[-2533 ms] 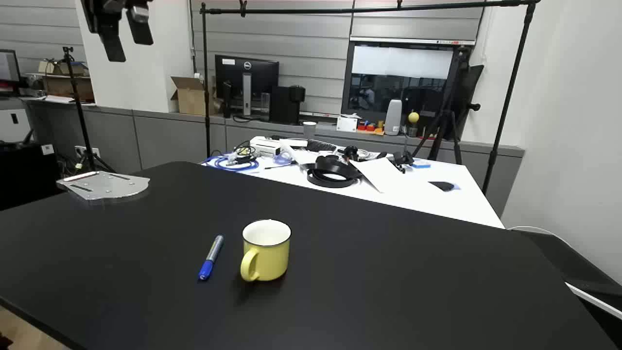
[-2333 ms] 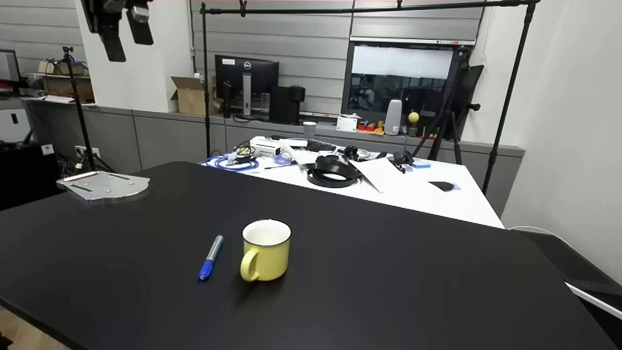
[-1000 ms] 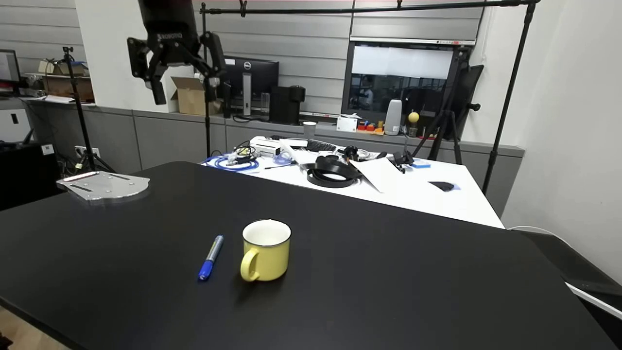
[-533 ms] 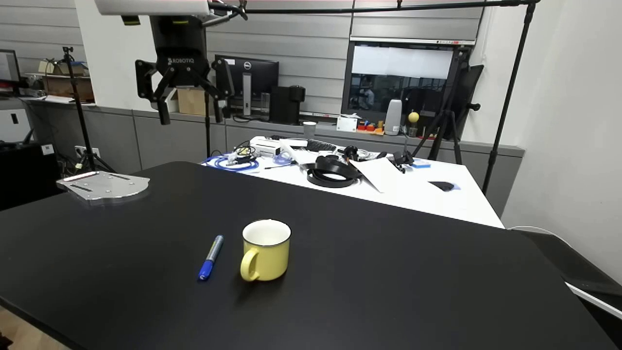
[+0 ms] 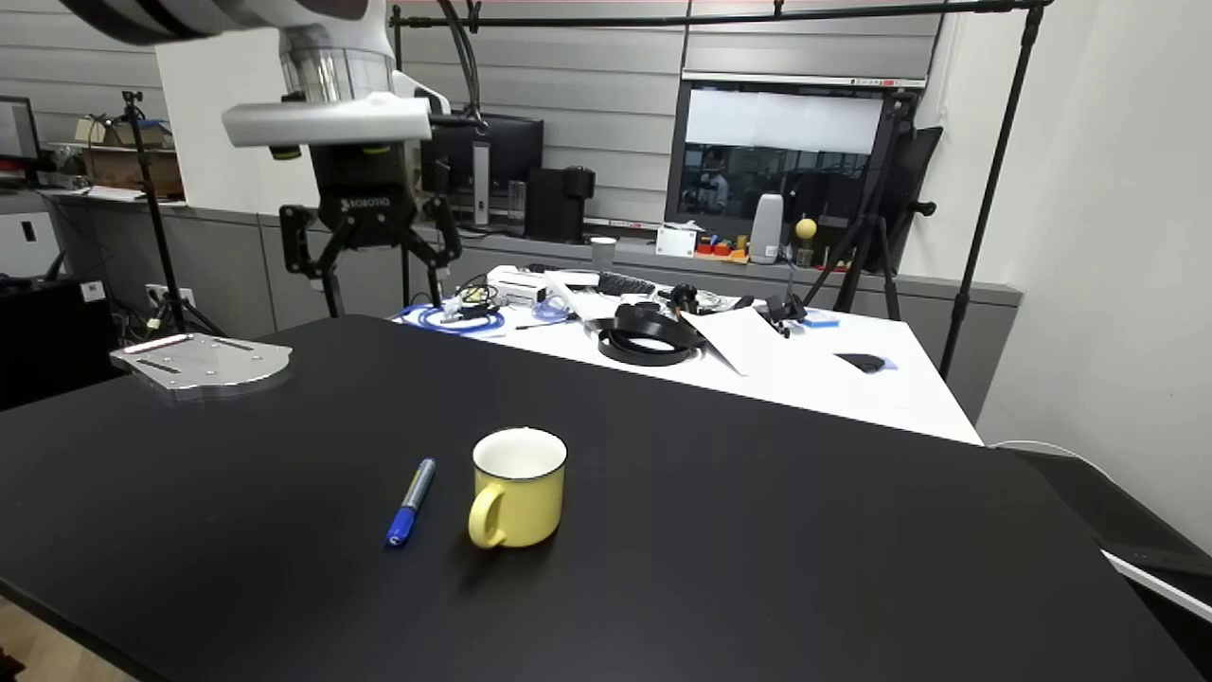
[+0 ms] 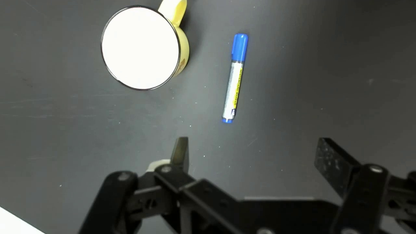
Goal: Put the blue marker in the yellow mug
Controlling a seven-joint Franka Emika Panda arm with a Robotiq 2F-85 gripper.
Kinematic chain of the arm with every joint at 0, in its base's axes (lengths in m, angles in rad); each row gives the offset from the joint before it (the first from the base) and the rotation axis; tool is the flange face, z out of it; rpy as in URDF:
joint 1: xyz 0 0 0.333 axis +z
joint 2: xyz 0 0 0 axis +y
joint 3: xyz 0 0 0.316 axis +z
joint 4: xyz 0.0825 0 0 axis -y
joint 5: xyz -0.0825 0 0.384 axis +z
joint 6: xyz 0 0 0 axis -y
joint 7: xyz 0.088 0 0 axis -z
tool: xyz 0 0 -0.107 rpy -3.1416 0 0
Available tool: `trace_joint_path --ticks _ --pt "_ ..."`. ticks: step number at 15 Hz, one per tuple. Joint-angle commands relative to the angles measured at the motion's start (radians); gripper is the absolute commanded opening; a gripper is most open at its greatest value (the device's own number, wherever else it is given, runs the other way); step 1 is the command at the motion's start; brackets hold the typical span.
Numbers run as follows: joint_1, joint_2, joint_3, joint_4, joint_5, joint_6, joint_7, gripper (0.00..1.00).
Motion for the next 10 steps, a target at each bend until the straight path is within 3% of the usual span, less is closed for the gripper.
trace_joint_path --ticks 1,4,10 --pt "-0.007 0.102 -0.021 -0.001 0.060 0.126 -0.009 1.00" --pt "-0.019 0.177 -0.024 -0.010 0.104 0.237 0.011 1.00" --pt "-0.011 0.190 -0.030 -0.008 0.073 0.242 0.038 1.00"
